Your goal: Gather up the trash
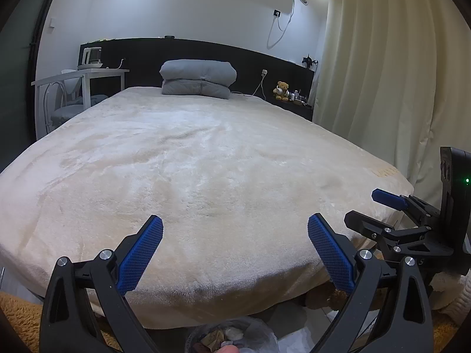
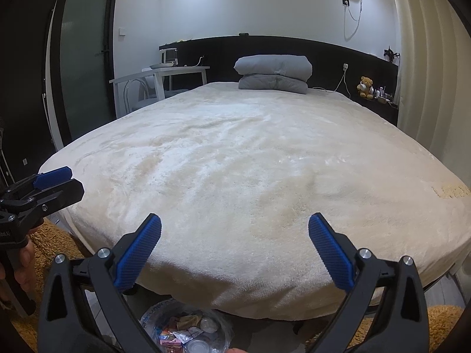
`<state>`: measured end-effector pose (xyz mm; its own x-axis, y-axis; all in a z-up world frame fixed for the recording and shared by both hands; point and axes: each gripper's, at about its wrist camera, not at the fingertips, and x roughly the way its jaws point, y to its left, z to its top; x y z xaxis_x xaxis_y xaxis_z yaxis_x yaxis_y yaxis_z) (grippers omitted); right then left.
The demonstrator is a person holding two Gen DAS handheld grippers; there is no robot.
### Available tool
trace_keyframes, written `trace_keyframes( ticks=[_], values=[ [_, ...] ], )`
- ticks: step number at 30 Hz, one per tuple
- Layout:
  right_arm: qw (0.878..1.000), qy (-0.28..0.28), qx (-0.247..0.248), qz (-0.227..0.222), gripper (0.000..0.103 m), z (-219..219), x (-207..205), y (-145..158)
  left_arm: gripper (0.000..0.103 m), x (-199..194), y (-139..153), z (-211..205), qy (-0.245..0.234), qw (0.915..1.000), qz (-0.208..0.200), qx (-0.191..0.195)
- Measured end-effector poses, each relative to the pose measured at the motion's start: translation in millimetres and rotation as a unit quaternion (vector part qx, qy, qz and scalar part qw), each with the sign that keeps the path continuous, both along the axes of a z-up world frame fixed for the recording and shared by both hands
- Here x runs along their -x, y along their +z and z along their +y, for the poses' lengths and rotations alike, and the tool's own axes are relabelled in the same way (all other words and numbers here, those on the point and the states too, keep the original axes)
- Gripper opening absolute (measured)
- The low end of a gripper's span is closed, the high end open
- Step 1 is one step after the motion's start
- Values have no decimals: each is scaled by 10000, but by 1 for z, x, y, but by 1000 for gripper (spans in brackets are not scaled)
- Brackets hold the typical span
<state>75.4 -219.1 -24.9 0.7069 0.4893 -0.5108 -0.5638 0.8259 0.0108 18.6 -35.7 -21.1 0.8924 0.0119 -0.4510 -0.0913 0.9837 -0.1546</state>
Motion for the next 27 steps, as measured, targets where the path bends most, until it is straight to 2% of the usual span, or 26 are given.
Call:
trace_keyframes(
  ticks=[27],
  values=[
    [9999, -108, -1, -44, 99, -2, -1, 1, 97, 1, 1, -1, -33, 10000, -12, -25]
  ],
)
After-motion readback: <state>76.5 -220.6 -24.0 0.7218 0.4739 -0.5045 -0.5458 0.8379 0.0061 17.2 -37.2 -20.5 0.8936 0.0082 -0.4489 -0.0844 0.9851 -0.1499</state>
